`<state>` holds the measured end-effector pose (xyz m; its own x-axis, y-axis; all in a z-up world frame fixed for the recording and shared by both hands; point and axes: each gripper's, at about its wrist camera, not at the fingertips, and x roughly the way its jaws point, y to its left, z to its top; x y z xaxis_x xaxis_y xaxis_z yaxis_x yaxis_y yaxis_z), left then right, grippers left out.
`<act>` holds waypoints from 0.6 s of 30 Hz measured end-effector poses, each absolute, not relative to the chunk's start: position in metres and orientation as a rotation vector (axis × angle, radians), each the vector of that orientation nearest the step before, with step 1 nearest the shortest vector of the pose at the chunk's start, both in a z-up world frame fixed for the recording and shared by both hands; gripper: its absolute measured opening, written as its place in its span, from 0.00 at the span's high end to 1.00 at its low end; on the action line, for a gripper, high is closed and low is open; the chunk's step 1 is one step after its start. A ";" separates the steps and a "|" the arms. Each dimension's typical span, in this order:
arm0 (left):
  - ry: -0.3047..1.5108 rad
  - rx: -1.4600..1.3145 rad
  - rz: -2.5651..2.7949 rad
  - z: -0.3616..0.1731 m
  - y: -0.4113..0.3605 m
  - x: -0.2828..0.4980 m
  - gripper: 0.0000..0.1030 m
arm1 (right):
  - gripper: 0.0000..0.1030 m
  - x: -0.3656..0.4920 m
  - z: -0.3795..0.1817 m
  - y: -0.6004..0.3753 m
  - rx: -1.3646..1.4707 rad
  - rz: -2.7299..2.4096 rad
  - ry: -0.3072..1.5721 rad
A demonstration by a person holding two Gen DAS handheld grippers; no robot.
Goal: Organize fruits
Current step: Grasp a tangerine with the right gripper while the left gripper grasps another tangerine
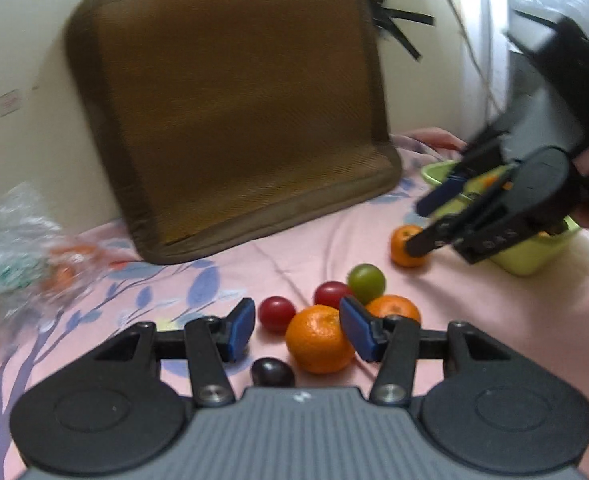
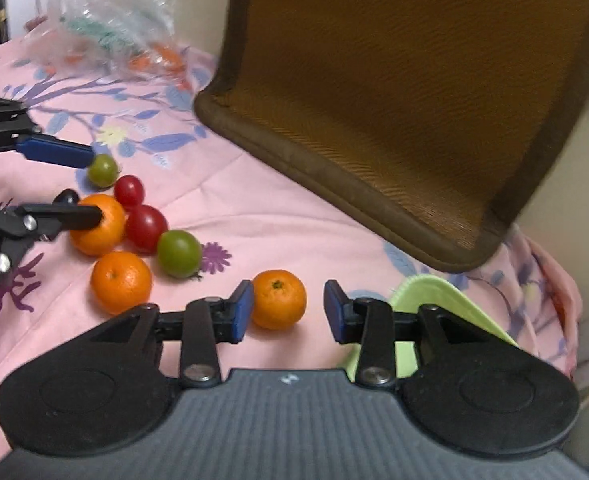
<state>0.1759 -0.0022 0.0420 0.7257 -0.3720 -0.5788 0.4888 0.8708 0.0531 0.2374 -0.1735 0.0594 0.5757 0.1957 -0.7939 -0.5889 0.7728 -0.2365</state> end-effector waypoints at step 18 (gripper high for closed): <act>0.620 0.142 -0.502 0.052 0.009 0.181 0.61 | 0.67 0.233 0.066 -0.170 -0.534 0.561 0.812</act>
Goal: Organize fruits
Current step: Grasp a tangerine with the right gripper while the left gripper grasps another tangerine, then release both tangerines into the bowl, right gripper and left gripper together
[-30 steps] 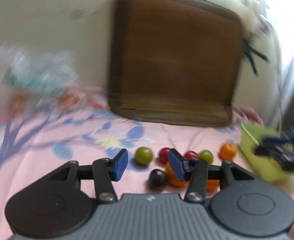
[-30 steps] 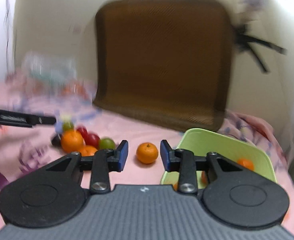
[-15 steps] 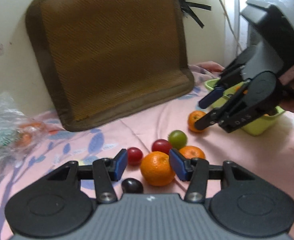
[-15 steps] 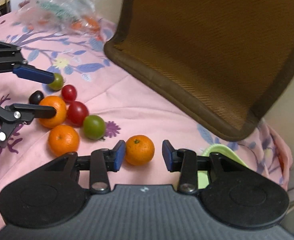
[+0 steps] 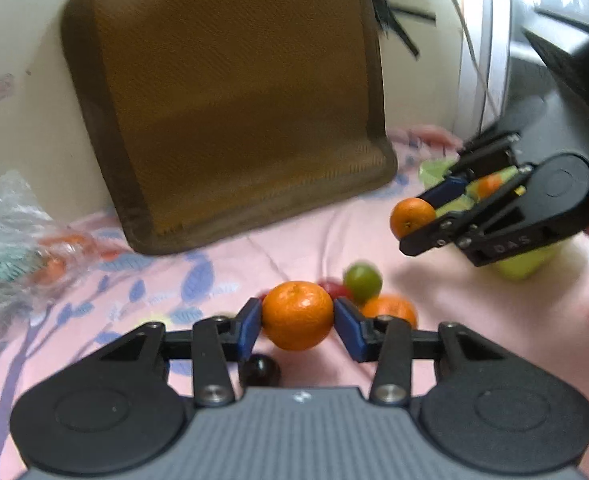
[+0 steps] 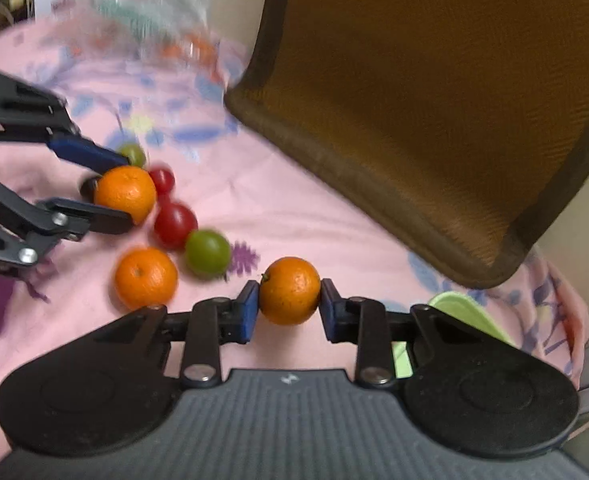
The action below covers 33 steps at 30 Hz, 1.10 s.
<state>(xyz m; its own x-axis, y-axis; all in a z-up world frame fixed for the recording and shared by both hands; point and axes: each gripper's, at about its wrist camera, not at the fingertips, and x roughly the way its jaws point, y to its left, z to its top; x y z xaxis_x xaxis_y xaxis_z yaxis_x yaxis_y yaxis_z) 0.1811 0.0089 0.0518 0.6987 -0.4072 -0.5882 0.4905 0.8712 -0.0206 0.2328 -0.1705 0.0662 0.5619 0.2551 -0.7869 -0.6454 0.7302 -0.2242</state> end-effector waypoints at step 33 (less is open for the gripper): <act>0.690 0.057 -0.577 0.078 -0.180 0.230 0.52 | 0.65 0.209 0.079 -0.360 -0.025 0.281 0.760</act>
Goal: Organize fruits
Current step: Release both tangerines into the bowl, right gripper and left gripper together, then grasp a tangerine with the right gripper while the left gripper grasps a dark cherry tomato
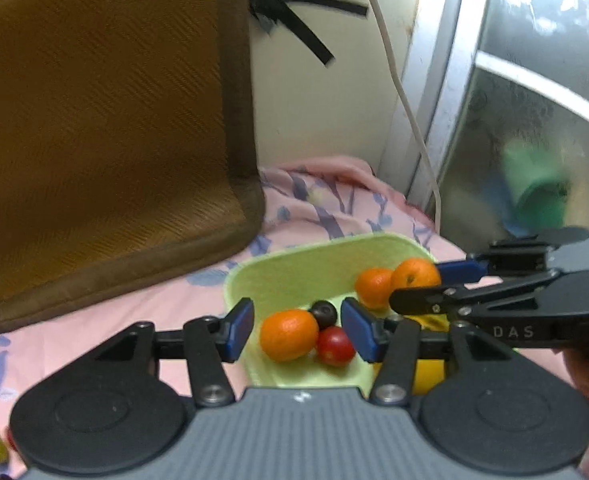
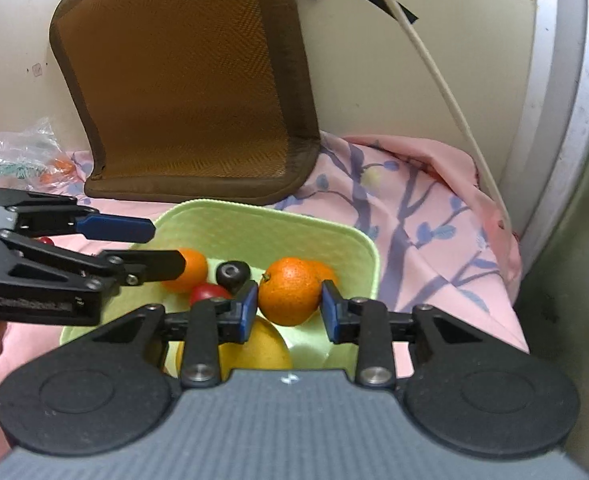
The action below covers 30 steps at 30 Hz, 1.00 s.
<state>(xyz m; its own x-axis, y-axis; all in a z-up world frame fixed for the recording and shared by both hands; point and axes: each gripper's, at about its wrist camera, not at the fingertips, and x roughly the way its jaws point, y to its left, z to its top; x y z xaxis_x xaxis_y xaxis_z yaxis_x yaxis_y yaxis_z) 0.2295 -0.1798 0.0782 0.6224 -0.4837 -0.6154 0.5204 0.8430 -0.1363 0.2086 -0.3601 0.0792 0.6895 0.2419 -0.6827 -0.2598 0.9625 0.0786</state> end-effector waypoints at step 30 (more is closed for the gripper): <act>0.656 -0.123 -0.219 0.044 0.052 0.160 0.55 | 0.65 0.141 0.074 -0.201 0.025 0.506 0.607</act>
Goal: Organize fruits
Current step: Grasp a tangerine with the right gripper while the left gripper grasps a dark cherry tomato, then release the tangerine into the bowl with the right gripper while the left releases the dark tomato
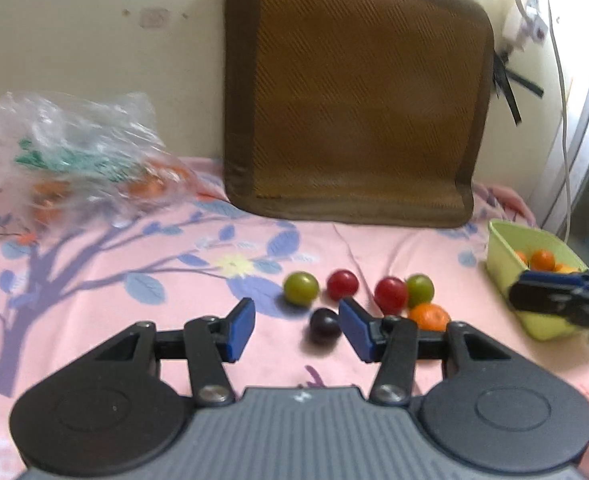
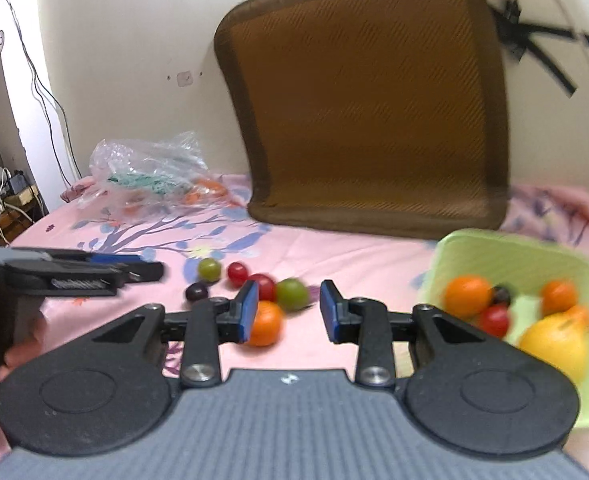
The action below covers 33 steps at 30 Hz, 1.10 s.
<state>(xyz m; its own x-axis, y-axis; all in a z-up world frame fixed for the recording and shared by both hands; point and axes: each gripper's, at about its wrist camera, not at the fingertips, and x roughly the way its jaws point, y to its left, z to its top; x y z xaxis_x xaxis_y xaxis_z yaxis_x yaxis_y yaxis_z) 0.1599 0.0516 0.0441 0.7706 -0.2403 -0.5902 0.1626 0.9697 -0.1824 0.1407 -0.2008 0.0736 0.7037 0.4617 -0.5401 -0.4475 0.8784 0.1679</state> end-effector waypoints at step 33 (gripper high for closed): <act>0.596 -0.028 -0.555 0.085 -0.118 0.179 0.77 | 0.66 0.083 0.056 -0.273 0.039 0.215 0.362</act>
